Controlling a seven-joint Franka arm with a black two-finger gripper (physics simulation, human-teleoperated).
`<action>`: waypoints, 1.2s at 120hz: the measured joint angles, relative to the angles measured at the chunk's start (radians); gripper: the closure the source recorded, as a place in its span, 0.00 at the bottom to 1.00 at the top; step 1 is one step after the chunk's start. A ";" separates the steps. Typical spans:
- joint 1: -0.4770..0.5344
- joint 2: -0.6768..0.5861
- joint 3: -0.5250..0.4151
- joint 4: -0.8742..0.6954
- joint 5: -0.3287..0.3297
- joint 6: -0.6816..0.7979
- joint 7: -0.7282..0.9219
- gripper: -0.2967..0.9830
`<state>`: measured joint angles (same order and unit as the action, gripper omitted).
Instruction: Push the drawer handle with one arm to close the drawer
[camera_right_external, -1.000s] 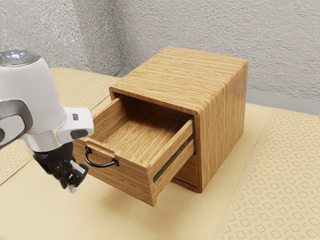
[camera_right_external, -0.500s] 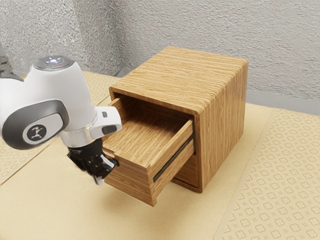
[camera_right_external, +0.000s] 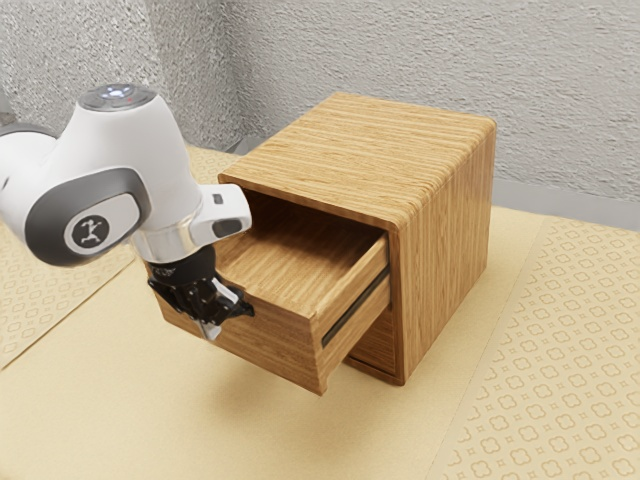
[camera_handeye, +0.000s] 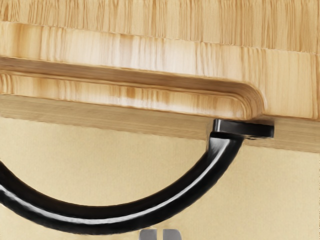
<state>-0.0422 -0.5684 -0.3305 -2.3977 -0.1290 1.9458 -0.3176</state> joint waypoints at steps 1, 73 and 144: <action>0.000 0.000 0.001 0.002 0.001 0.000 0.001 0.84; 0.042 0.193 0.036 0.159 0.050 -0.006 0.059 0.85; 0.046 0.403 0.030 0.341 0.103 -0.012 0.102 0.85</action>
<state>0.0038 -0.1651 -0.3004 -2.0570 -0.0264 1.9341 -0.2156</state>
